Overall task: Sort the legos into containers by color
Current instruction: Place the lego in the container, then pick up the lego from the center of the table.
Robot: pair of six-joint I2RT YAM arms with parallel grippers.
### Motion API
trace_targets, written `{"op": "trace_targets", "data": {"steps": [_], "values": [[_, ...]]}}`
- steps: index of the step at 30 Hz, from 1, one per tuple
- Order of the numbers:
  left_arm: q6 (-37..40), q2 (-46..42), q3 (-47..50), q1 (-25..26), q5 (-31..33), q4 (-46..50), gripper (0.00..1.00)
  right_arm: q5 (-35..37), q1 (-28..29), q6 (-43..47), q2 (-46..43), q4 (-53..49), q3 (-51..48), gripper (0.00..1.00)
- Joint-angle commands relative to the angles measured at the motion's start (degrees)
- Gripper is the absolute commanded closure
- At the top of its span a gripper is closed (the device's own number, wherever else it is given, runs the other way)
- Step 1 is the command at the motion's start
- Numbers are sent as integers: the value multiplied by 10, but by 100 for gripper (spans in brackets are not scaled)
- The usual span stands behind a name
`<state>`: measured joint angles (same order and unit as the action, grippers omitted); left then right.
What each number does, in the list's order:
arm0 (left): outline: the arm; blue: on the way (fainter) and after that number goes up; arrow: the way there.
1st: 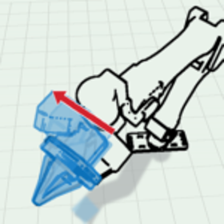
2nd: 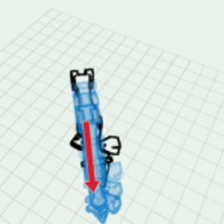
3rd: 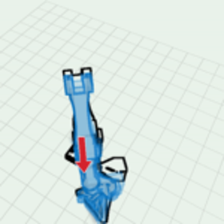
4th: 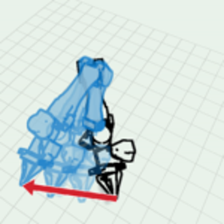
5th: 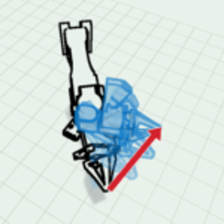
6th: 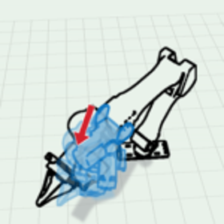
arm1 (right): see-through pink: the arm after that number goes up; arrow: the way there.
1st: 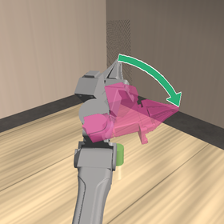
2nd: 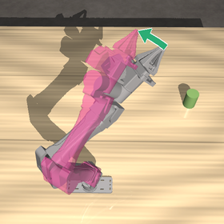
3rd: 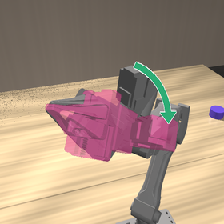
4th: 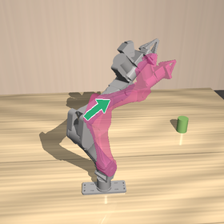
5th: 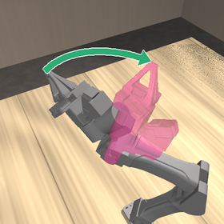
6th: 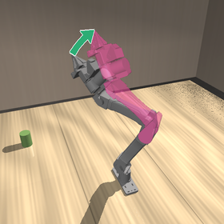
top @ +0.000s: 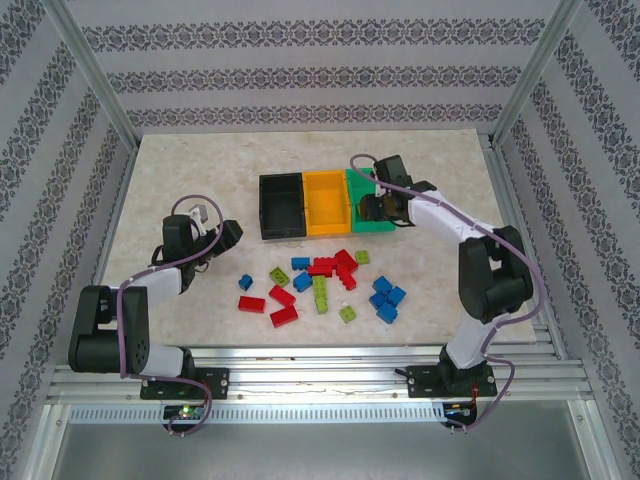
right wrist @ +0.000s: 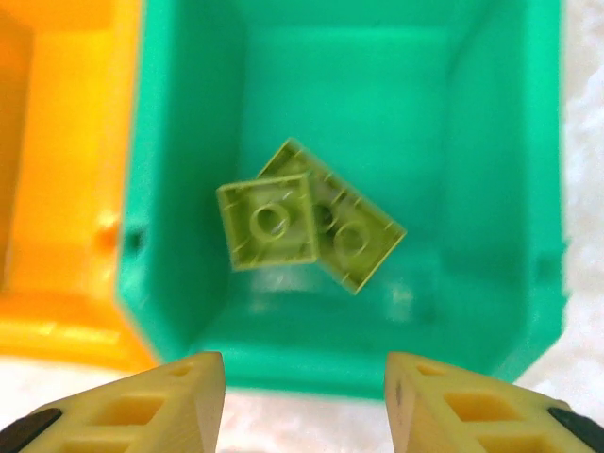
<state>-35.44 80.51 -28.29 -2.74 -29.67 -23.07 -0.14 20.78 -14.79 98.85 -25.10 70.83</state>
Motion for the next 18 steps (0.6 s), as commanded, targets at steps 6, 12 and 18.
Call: {"op": "trace_targets", "data": {"steps": [6,12,18], "values": [[-14,12,13,-6,-11,-43,24,-6,67,-23,-105,-12,-126,52],[-14,12,15,-5,-9,-45,24,-15,69,-43,-78,17,-171,52],[-12,11,14,-5,-8,-42,24,-32,73,-56,-43,42,-160,52]]}}
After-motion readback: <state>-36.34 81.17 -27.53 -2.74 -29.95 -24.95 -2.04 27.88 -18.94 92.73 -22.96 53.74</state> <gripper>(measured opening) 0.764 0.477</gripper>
